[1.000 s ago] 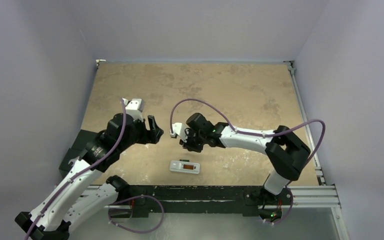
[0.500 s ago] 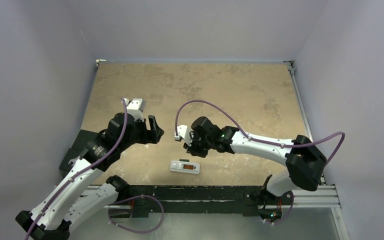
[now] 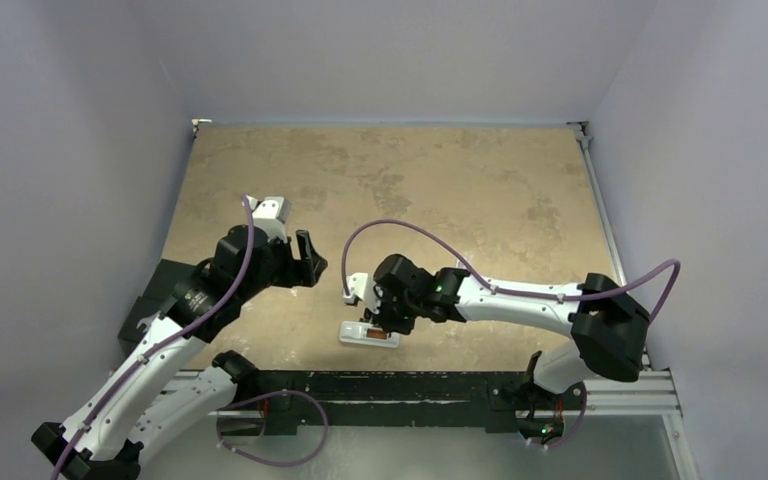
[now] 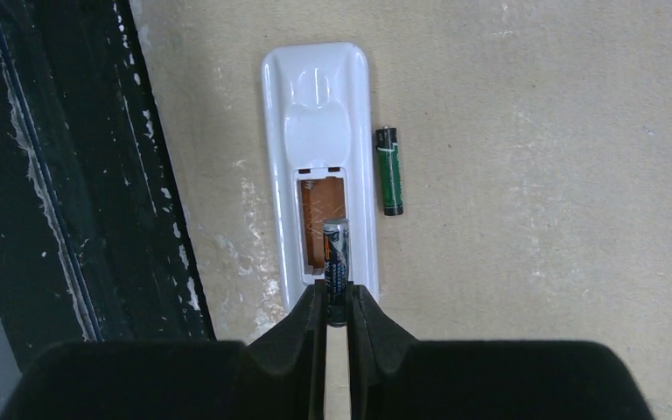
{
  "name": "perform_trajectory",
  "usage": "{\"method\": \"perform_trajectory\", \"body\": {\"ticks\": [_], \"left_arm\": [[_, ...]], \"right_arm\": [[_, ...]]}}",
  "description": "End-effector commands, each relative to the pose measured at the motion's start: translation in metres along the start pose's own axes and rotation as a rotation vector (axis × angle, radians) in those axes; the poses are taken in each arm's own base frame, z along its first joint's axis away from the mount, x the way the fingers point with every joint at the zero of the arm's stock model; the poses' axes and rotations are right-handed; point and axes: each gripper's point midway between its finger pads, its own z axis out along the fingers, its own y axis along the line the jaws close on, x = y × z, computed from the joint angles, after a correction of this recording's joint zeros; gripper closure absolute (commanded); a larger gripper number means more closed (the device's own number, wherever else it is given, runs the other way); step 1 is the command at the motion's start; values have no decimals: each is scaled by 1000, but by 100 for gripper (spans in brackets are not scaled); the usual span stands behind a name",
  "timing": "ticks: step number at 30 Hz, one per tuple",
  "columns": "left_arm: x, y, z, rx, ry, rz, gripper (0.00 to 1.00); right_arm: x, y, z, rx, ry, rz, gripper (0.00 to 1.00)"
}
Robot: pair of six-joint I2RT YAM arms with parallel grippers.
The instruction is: Load the batteries into the remote control
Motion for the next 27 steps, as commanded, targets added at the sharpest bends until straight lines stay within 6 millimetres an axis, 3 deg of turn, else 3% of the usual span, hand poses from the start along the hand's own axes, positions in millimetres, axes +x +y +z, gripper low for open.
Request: {"method": "perform_trajectory", "body": {"ticks": [1, 15, 27], "left_arm": [[-8, -3, 0, 23, -35, 12, 29], [-9, -4, 0, 25, -39, 12, 29], [-9, -4, -1, 27, -40, 12, 29]], "right_arm": [[3, 4, 7, 10, 19, 0, 97], [11, 8, 20, 16, 83, -19, 92], [8, 11, 22, 8, 86, -27, 81]]}}
